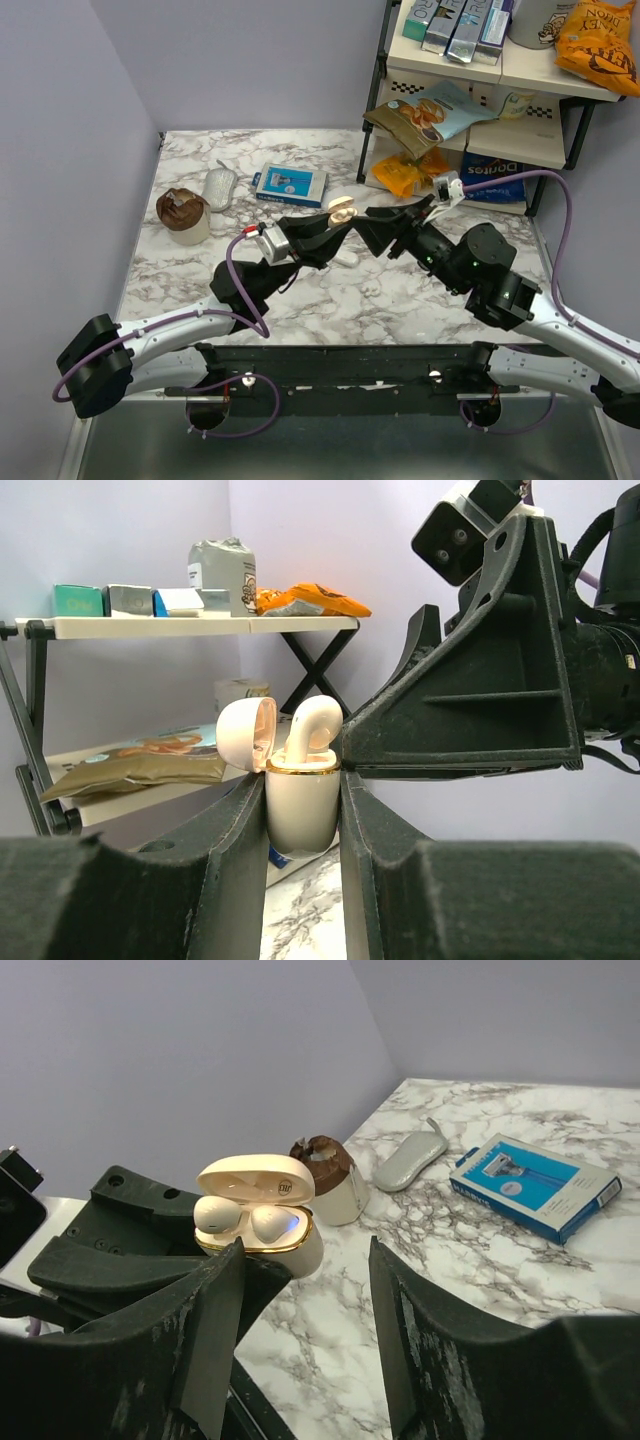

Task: Insert the wireless bluetooth earbuds into the charging case
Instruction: Place the earbud in the charging case, then close the charging case, then place the charging case at the center of the board.

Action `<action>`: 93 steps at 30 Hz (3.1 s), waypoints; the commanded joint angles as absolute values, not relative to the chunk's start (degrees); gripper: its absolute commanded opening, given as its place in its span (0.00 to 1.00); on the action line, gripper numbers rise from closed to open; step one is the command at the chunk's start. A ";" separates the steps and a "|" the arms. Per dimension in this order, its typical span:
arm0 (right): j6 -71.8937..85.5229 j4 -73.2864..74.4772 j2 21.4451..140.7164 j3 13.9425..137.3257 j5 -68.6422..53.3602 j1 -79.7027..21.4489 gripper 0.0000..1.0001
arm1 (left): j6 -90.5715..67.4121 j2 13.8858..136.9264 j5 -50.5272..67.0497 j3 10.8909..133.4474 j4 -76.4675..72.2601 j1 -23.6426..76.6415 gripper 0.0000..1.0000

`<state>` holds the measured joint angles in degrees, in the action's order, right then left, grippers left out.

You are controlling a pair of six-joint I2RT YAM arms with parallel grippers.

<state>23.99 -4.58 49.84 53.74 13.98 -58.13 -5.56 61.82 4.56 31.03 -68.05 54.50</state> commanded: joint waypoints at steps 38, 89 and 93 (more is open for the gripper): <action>14.95 -0.26 49.13 62.05 18.97 -58.36 0.62 | -5.36 58.89 7.21 29.01 -68.39 54.76 0.00; 10.01 31.65 56.72 75.51 3.22 -57.66 0.29 | -5.01 54.05 11.97 29.18 -56.79 54.84 0.00; 14.23 26.28 51.86 70.06 17.28 -57.13 0.50 | -8.07 54.84 3.10 29.79 -46.78 54.58 0.00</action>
<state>9.67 29.76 55.96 74.13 4.95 -57.41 -5.65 54.11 13.28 27.44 -53.63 54.87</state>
